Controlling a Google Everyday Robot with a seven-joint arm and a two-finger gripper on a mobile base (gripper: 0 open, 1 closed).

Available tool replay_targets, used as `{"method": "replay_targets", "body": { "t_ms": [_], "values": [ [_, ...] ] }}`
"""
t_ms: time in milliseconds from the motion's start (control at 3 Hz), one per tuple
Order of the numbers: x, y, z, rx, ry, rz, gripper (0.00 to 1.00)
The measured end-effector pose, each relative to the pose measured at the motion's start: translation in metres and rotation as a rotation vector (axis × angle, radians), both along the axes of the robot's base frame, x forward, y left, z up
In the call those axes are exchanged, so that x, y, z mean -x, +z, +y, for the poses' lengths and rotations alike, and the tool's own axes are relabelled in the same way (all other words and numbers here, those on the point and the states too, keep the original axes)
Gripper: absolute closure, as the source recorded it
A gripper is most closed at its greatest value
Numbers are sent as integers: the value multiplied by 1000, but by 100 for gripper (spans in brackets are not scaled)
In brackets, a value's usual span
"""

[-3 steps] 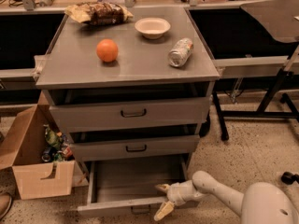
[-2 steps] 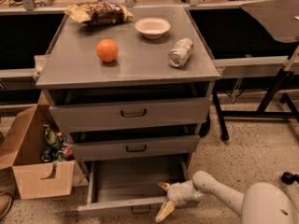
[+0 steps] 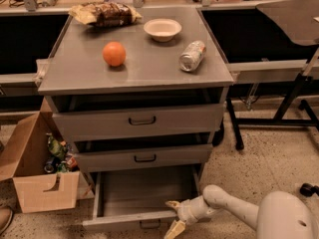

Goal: Open bottom drawer

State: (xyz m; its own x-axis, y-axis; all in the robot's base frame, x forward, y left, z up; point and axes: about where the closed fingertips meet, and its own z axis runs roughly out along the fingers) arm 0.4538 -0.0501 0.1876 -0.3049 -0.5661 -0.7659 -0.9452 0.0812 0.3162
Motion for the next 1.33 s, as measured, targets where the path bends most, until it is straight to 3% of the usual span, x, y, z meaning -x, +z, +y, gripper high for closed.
{"method": "replay_targets", "body": {
  "t_ms": [333,667,1000,1333],
  "values": [
    [24,7,-6,-10,-4,6,36],
    [42,7,-11,-27,-14,28,65],
    [42,7,-11,-27,-14,28,49],
    [42,7,-11,-27,-14,28,26]
  ]
}}
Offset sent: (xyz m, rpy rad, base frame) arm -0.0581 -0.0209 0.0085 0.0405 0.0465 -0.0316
